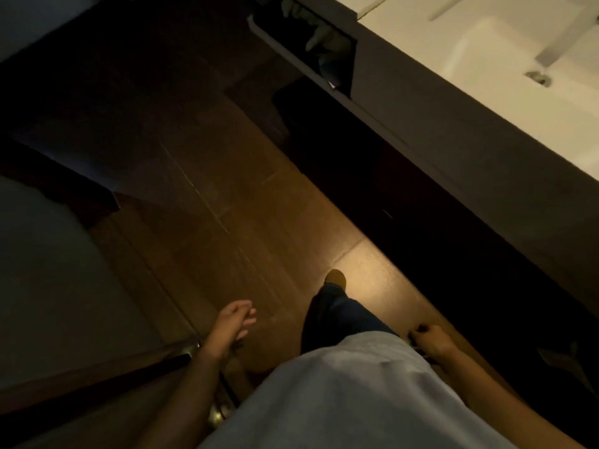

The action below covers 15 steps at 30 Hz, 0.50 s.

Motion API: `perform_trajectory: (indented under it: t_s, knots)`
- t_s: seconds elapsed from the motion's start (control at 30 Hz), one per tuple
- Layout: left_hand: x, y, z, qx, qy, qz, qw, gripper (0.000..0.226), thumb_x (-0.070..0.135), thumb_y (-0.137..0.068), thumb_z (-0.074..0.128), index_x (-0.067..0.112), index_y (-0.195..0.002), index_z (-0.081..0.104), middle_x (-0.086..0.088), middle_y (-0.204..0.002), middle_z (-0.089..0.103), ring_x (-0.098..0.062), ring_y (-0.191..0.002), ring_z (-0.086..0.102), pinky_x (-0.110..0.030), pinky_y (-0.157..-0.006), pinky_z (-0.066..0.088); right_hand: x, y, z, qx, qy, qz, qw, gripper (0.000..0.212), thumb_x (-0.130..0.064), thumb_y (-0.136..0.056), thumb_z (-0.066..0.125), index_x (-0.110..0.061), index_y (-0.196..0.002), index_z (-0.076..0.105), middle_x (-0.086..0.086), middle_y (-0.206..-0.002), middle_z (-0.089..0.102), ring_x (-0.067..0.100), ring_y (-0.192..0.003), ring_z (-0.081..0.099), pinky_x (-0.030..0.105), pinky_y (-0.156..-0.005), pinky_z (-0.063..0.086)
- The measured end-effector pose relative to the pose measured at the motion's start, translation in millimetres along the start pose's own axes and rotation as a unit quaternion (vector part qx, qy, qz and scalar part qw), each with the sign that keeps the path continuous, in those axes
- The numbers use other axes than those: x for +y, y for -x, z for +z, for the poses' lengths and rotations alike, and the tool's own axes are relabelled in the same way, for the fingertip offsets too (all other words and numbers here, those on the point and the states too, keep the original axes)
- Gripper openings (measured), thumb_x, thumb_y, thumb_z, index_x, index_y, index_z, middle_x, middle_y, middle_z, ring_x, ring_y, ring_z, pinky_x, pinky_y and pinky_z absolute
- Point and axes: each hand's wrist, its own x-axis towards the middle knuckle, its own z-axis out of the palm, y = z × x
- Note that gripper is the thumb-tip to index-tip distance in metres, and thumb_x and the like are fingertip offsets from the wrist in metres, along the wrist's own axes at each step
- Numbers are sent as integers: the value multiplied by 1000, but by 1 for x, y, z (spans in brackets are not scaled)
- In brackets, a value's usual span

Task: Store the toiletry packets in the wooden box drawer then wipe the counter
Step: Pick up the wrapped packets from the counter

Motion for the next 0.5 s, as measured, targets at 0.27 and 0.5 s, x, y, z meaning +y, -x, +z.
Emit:
perform_trajectory:
  t_s: [0.27, 0.5]
  knots:
    - [53, -47, -41, -2, -59, -28, 998, 25, 8, -94, 47, -5, -115, 55, -17, -105, 61, -22, -83, 57, -19, -63, 50, -222, -38, -1, -61, 16, -92, 994, 14, -15, -94, 43, -6, -98, 52, 14, -95, 57, 24, -76, 56, 31, -66, 43]
    - [129, -107, -89, 43, 27, -2, 999, 23, 4, -95, 44, 0, -115, 54, -15, -95, 60, -25, -81, 58, -30, -66, 44, -356, -60, 1, -54, 35, -129, 990, 21, -11, -93, 43, -2, -106, 56, 9, -84, 55, 19, -68, 54, 27, -59, 40]
